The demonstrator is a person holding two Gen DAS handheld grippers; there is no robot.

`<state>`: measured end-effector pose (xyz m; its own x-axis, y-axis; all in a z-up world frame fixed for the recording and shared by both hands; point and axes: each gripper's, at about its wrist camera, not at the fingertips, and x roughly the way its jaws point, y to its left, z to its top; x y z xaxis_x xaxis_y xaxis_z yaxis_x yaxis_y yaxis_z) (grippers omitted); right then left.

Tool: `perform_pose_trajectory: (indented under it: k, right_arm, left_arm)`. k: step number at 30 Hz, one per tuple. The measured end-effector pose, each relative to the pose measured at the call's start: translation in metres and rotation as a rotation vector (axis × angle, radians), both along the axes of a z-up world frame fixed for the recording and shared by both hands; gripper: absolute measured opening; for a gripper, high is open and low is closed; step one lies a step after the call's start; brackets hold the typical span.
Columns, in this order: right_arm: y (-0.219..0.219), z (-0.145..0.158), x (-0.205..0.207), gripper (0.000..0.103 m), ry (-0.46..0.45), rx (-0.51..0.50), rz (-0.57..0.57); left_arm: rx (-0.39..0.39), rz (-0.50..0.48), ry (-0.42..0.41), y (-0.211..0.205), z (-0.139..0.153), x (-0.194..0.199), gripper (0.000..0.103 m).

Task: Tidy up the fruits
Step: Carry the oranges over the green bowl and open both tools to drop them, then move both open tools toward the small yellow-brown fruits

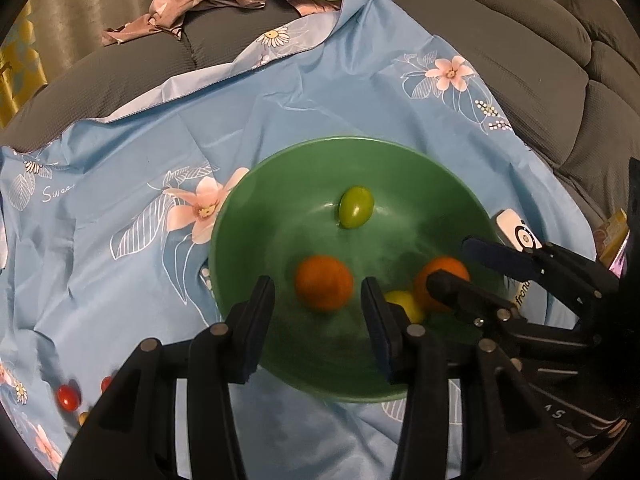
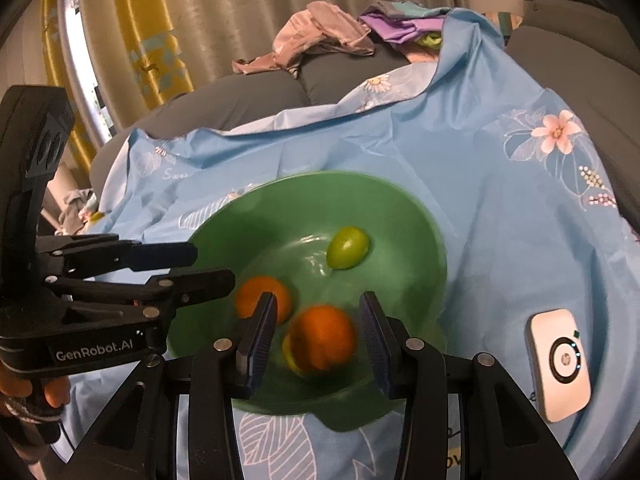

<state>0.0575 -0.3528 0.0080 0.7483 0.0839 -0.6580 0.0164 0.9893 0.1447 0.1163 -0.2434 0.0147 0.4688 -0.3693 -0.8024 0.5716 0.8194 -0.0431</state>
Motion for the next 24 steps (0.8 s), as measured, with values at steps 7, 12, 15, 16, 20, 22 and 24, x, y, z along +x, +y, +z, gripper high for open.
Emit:
perform_pose_trajectory:
  k: [7, 12, 15, 16, 20, 22, 24]
  right_arm:
    - [0.002, 0.013, -0.023, 0.045, -0.084, 0.053, 0.018]
    - [0.018, 0.019, -0.033, 0.045, -0.139, 0.116, 0.118]
    - [0.025, 0.019, -0.031, 0.045, -0.150, 0.145, 0.171]
    - [0.027, 0.018, -0.031, 0.047, -0.149, 0.152, 0.189]
    - [0.035, 0.013, -0.029, 0.047, -0.151, 0.184, 0.261]
    - [0.039, 0.011, -0.027, 0.047, -0.153, 0.200, 0.294]
    - [0.043, 0.010, -0.025, 0.047, -0.155, 0.218, 0.323]
  left_arm:
    - [-0.063, 0.025, -0.017, 0.017, 0.016, -0.016, 0.073]
    - [-0.121, 0.112, -0.015, 0.046, 0.023, -0.024, 0.083]
    - [-0.122, 0.196, -0.024, 0.065, 0.024, -0.024, 0.085]
    - [-0.119, 0.235, -0.024, 0.073, 0.022, -0.023, 0.085]
    - [-0.139, 0.388, 0.031, 0.107, 0.010, -0.018, 0.086]
    - [-0.151, 0.459, 0.066, 0.123, 0.003, -0.017, 0.086]
    - [-0.159, 0.532, 0.099, 0.137, -0.005, -0.016, 0.086]
